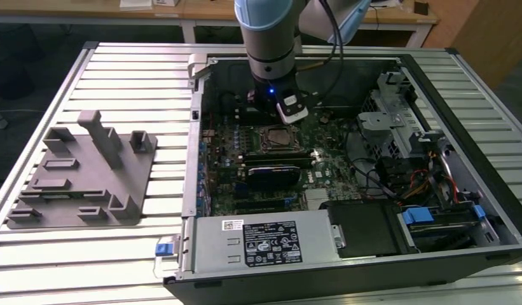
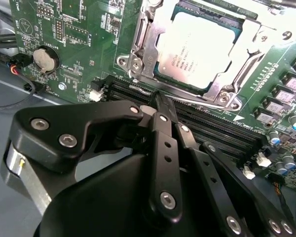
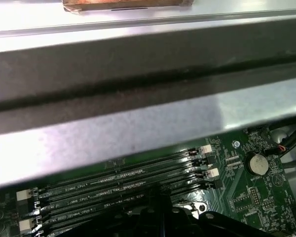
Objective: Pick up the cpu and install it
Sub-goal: 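Install the first cpu locking lever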
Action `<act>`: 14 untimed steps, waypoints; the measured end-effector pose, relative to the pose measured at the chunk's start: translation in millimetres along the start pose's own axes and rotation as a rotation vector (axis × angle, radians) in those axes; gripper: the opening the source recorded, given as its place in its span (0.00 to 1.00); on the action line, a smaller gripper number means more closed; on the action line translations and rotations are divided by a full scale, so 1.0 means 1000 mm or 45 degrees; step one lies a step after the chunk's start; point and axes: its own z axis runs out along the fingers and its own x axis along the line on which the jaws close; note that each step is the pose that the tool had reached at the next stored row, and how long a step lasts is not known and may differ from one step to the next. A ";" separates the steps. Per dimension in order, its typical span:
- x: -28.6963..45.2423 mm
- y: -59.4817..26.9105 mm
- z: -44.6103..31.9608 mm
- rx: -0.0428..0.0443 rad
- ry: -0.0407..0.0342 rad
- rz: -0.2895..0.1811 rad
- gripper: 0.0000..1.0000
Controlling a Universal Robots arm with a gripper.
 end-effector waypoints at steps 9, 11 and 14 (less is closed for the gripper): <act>-0.0009 -0.0056 0.0012 0.001 -0.0005 0.000 0.11; -0.0009 -0.0064 0.0018 0.001 -0.0007 0.000 0.11; -0.0009 -0.0066 0.0019 0.001 -0.0007 0.000 0.11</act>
